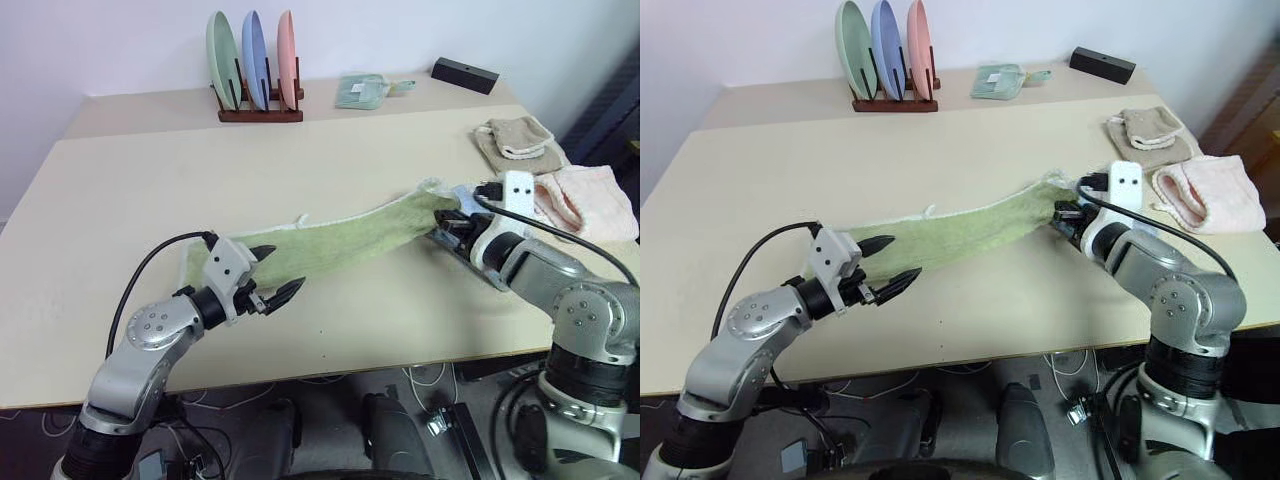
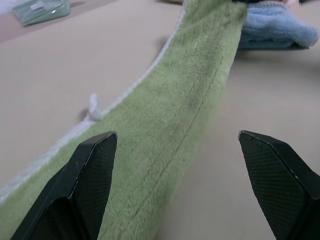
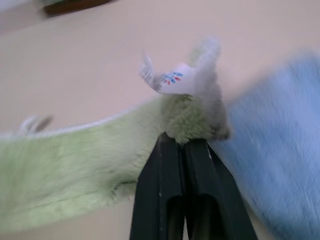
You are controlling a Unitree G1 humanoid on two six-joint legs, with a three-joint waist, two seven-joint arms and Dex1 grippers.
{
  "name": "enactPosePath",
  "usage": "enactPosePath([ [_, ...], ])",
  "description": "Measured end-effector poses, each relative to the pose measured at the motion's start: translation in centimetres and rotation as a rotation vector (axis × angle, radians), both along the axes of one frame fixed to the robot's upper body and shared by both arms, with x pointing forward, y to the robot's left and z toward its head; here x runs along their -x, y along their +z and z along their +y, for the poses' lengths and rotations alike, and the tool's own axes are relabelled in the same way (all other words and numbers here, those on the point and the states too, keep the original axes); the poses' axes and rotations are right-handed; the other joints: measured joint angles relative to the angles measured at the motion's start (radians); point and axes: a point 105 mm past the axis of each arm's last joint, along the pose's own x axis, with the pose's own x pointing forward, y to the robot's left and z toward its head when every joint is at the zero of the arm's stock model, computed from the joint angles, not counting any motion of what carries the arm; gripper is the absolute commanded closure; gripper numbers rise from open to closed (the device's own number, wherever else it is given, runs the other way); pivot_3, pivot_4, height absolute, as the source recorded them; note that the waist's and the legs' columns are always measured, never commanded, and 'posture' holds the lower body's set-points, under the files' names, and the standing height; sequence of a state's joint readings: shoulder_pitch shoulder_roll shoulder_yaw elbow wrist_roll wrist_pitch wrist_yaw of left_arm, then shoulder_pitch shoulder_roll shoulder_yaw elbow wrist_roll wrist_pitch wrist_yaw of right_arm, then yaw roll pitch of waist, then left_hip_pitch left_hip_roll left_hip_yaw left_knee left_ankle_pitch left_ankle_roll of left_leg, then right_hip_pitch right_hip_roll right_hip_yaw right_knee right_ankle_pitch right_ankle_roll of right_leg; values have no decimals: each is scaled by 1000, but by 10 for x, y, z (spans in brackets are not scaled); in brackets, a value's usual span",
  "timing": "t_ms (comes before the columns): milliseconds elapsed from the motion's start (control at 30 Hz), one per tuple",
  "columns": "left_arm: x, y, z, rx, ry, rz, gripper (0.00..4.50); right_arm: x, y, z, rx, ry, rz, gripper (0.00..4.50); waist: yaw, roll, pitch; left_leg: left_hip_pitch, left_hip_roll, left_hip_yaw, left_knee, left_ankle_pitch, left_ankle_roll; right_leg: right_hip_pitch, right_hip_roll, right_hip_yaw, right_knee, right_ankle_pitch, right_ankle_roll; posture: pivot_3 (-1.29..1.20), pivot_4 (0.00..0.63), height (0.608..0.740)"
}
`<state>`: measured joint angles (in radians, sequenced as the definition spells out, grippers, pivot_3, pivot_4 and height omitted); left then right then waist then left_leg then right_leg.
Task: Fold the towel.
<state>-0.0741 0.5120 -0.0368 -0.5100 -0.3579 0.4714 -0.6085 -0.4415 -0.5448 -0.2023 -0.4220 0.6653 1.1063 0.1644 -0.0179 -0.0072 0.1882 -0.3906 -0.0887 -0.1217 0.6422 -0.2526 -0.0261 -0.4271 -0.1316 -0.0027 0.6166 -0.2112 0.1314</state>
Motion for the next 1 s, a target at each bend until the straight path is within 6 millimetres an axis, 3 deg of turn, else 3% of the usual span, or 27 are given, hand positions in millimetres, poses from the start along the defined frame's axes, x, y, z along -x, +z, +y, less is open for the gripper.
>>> enactPosePath([
  [100, -1, 1, -3, 2, -10, -4, 525, 10, 0, 44, 177, 246, -74, 4488, 1, -1, 0, 0, 0, 0, 0, 0, 0, 0, 0, 0, -1, 0, 0, 0, 150, 737],
  [200, -1, 0, -2, 4, -8, 1, 525, 22, -13, 86, 342, 494, -116, 4488, 4, -1, 0, -1, 0, 0, 1, 0, 0, 0, 0, 0, -1, 0, 0, 0, 150, 737],
  [333, 2, -2, -1, 6, -1, 11, 525, 26, -34, 118, 426, 645, -127, 4488, 7, -2, 0, -1, 0, -1, 1, 0, 0, 0, -1, 0, -2, 0, 0, 0, 150, 737],
  [500, 8, -7, 4, 13, 30, 34, 525, 25, -61, 133, 483, 705, -92, 4488, 9, -2, 0, -1, 0, -5, 1, 0, 0, 0, -1, 0, -2, 0, 0, 0, 150, 737],
  [967, 8, -16, 9, 14, 33, 58, 525, 20, -68, 169, 496, 767, -160, 4488, 6, -2, 0, -1, -1, -6, 1, 0, 0, 0, 0, 0, -2, 0, 0, 0, 150, 737],
  [1000, 7, -16, 10, 14, 33, 54, 525, 19, -68, 171, 496, 767, -160, 4239, 7, -2, 0, -1, -1, -6, 1, 0, 0, 0, 0, 0, -2, 0, 0, 0, 150, 737],
])
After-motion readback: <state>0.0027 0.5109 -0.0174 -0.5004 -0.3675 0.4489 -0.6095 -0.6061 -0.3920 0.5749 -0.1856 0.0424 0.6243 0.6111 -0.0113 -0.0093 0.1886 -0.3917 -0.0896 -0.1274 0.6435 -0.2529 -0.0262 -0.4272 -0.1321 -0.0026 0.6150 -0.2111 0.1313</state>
